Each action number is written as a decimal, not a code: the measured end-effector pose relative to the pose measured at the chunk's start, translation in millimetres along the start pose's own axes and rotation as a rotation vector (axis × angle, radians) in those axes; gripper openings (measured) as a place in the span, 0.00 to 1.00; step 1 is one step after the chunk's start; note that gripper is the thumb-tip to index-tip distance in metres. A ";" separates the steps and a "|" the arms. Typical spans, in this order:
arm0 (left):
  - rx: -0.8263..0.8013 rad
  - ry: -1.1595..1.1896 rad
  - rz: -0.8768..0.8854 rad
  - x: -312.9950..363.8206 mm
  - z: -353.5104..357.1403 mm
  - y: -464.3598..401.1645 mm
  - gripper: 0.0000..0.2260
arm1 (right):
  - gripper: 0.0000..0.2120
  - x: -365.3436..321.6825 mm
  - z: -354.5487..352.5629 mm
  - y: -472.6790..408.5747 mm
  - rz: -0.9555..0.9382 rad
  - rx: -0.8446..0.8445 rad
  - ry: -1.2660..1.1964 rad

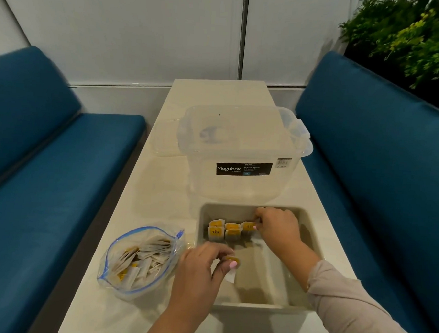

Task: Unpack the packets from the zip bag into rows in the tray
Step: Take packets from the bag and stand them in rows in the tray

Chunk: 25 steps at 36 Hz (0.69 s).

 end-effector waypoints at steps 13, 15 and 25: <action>0.042 0.175 -0.198 -0.5 -10.7 -9.4 0.05 | 0.07 4.2 -2.7 5.3 0.012 -0.025 -0.038; 0.050 0.219 -0.244 -1.0 -12.1 -13.2 0.05 | 0.07 5.3 -5.0 6.5 0.022 -0.027 -0.057; 0.055 0.414 -0.438 -8.8 -14.2 -35.3 0.07 | 0.09 0.4 -31.5 25.0 0.152 0.052 -0.776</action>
Point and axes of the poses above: each hand's wrist, its own y-axis away from the middle knuckle, its own z-axis out of the palm, x = y × z, the point moved 7 cm from there along -y, towards the middle knuckle, and after that the axes turned 3 degrees about x, right-handed, at the moved point
